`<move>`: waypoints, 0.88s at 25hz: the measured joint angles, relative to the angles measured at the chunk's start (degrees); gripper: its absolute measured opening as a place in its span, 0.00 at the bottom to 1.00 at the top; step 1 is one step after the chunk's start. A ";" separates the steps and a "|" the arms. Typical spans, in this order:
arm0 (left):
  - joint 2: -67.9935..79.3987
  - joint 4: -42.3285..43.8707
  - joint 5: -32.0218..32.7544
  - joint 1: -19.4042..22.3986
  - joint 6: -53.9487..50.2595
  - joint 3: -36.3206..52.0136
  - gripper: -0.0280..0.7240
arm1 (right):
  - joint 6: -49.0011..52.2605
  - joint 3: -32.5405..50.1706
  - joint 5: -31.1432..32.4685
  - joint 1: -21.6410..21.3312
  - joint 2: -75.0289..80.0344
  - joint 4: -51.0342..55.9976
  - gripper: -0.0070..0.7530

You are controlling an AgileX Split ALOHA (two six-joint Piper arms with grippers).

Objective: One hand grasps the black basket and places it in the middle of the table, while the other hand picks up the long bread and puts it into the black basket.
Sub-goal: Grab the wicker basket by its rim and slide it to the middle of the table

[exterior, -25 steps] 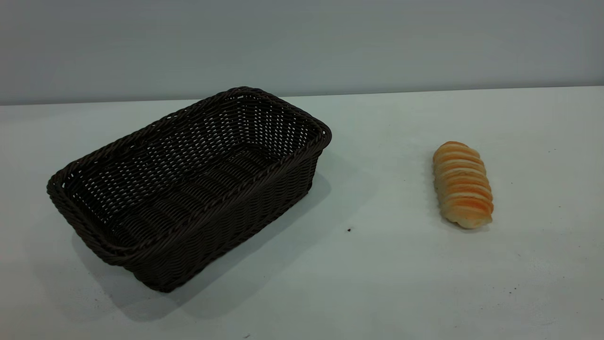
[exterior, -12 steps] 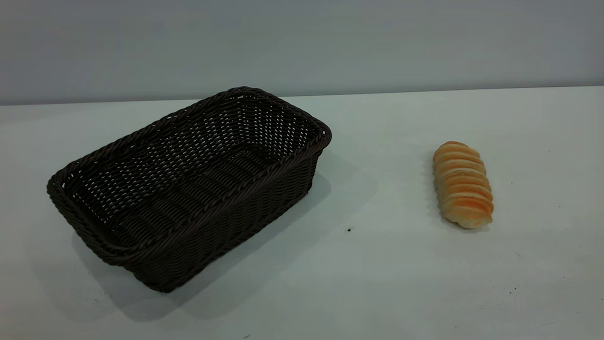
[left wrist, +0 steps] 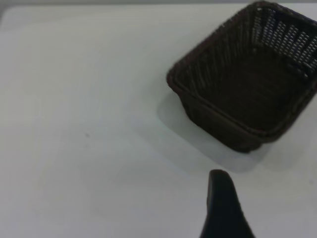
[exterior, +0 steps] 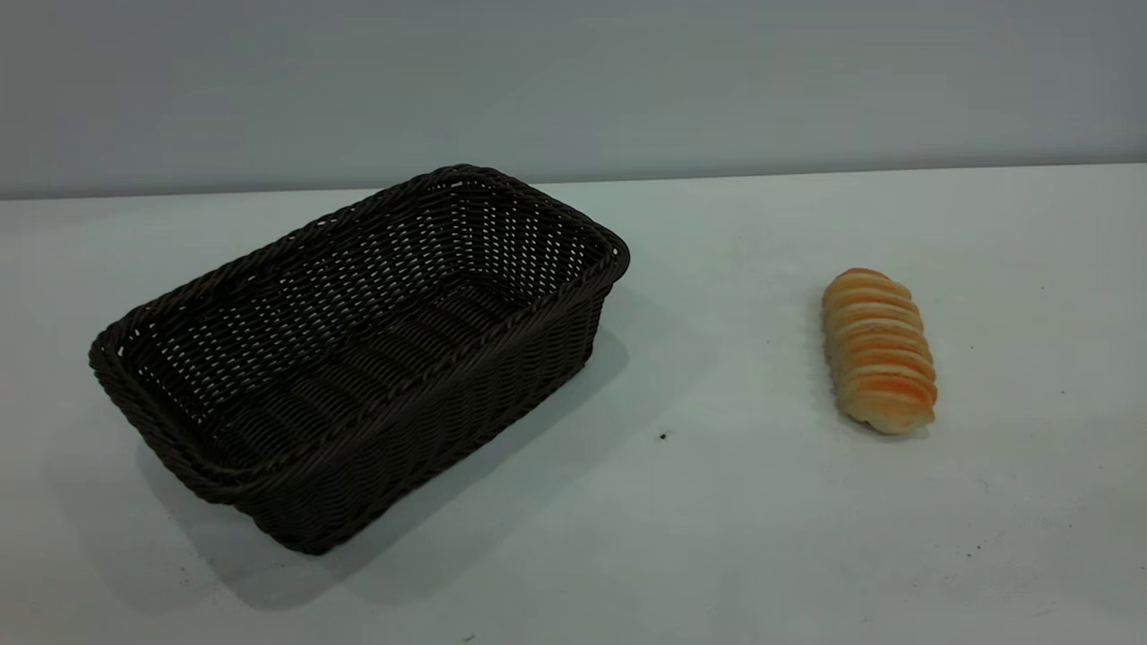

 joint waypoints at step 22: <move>61.52 -5.73 -11.43 0.00 -0.57 -17.58 0.73 | -15.60 -0.06 -21.10 0.00 35.01 15.53 0.72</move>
